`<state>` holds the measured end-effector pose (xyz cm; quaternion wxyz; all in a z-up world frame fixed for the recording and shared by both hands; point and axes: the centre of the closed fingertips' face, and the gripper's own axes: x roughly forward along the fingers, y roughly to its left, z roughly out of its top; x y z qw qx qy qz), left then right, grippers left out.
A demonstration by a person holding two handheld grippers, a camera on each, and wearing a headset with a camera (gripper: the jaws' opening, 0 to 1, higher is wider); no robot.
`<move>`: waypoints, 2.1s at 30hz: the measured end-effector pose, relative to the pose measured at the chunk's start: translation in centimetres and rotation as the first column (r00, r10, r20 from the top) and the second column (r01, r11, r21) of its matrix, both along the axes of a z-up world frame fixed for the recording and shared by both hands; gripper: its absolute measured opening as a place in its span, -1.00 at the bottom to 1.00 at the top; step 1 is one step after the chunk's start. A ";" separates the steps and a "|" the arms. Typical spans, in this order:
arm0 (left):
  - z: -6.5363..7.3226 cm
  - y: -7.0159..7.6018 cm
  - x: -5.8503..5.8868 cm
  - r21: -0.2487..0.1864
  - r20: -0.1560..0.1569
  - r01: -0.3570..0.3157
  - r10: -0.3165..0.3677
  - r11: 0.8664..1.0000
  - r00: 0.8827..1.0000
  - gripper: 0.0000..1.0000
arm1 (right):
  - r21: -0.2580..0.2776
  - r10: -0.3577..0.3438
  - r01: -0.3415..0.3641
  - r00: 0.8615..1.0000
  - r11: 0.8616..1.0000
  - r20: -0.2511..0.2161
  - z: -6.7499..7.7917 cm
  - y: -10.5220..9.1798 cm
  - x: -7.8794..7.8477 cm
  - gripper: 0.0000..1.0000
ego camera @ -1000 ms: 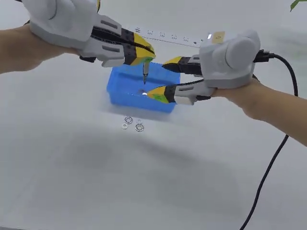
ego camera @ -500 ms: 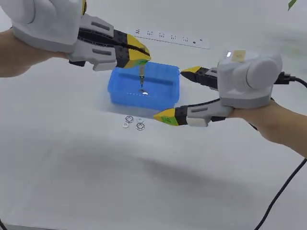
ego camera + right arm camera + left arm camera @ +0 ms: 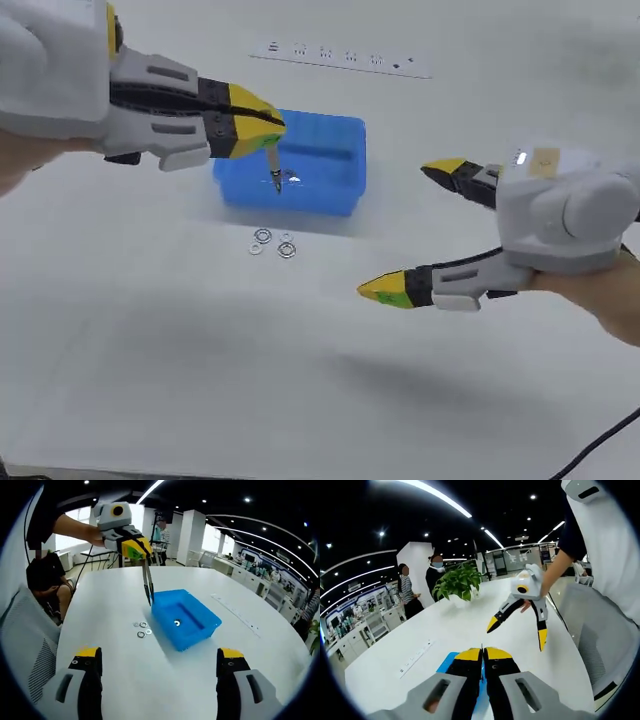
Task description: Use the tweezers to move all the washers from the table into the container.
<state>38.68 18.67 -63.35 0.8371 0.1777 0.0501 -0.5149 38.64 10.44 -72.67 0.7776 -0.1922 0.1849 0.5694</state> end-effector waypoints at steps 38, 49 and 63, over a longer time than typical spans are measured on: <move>-6.2 -2.4 -1.7 -0.003 -0.171 -0.045 0.044 0.999 0.984 -0.91 | 0.086 -0.019 0.031 0.990 0.996 -0.137 -2.5 2.0 -3.8 0.99; -6.9 -1.9 -0.9 0.060 -0.178 -0.041 0.051 0.997 0.983 -0.91 | 0.061 0.068 -0.060 0.987 0.996 -0.143 -3.2 4.8 -3.1 0.66; -7.1 -1.9 -0.8 0.082 -0.201 -0.049 0.064 0.995 0.978 -0.91 | 0.037 0.181 -0.178 0.964 0.983 -0.195 -4.0 7.8 -1.7 -0.15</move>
